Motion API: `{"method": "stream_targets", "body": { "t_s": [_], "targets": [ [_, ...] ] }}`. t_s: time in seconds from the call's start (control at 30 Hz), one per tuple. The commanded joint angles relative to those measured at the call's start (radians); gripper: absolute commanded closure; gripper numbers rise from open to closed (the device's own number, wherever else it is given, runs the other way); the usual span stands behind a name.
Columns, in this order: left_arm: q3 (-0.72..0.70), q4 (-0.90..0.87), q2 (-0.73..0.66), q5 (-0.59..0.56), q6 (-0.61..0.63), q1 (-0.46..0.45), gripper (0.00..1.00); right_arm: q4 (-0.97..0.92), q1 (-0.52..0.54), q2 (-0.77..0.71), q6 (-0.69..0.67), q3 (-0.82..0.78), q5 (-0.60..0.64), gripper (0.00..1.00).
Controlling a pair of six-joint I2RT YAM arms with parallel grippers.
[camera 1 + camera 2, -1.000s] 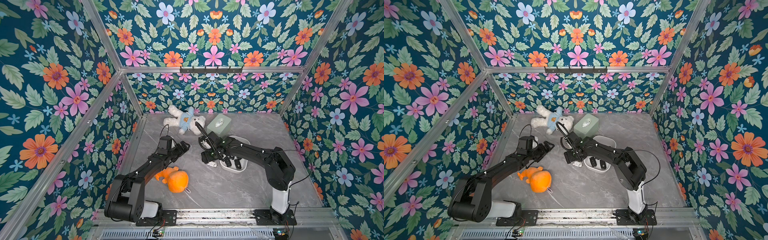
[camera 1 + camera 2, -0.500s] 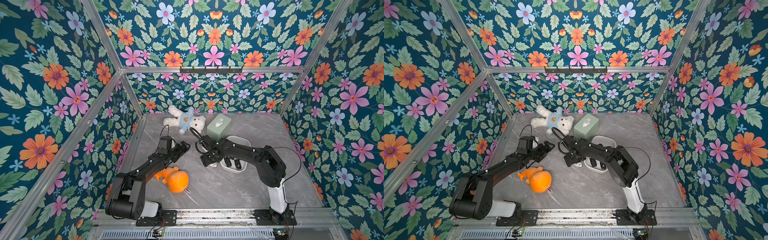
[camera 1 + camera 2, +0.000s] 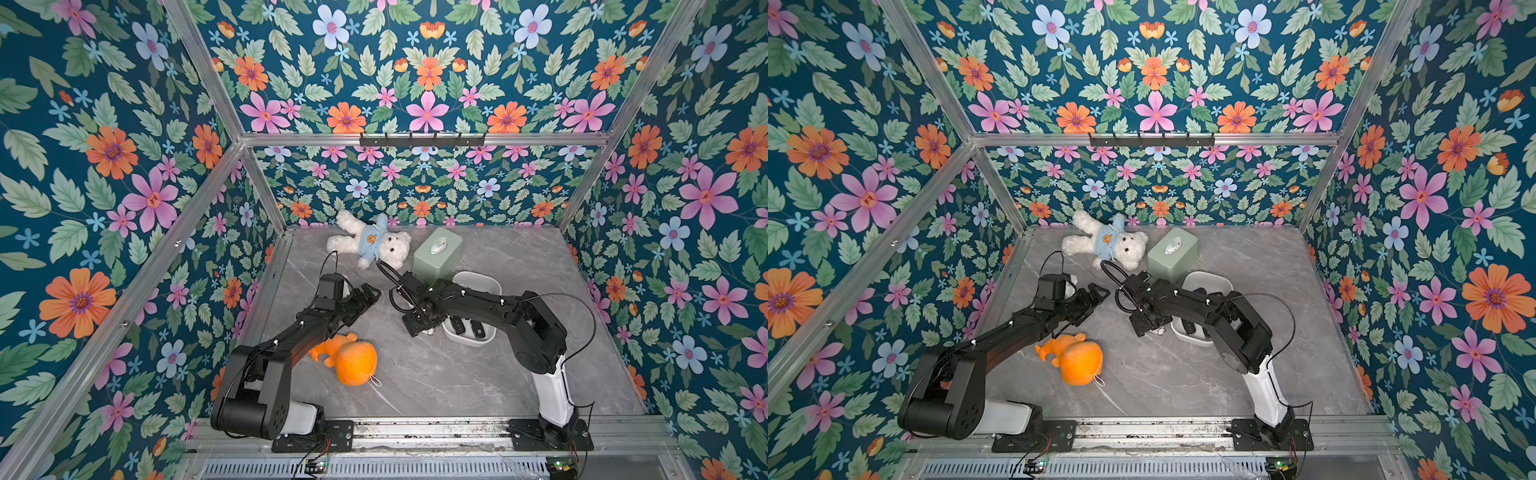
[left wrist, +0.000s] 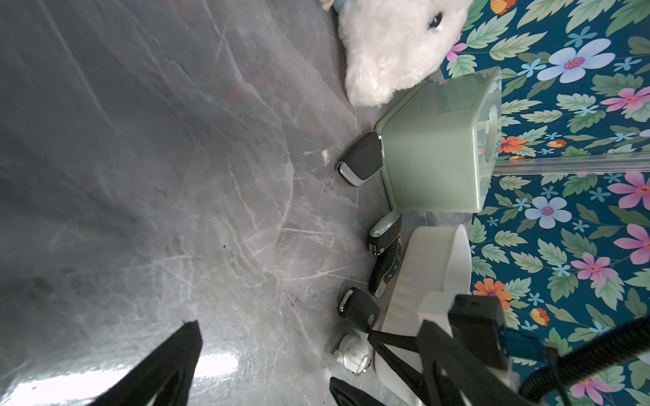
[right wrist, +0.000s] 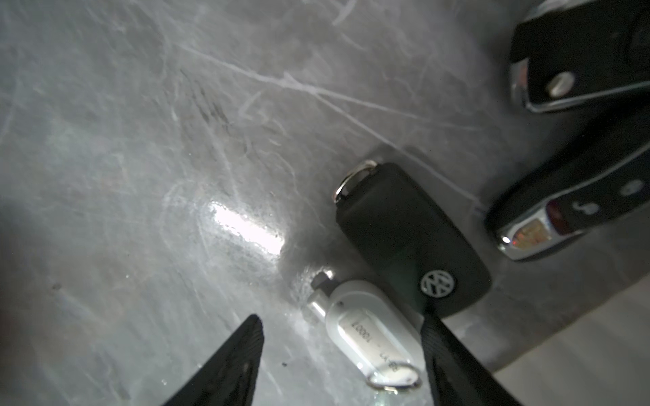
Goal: Place the car key into the storage box
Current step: Pick up the car key from the center of the board.
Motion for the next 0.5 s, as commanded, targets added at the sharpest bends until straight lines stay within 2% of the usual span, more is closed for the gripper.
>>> {"method": "stream_targets", "body": {
  "t_s": [0.0,0.47],
  "targets": [
    [-0.001,0.018,-0.004,0.004,-0.001,0.003,0.01,-0.019,0.006,0.007,-0.012,-0.003,-0.016,0.29],
    [0.0,0.021,-0.005,0.008,-0.008,0.004,0.01,-0.021,0.019,0.014,-0.003,-0.016,0.01,0.34]
  ]
}}
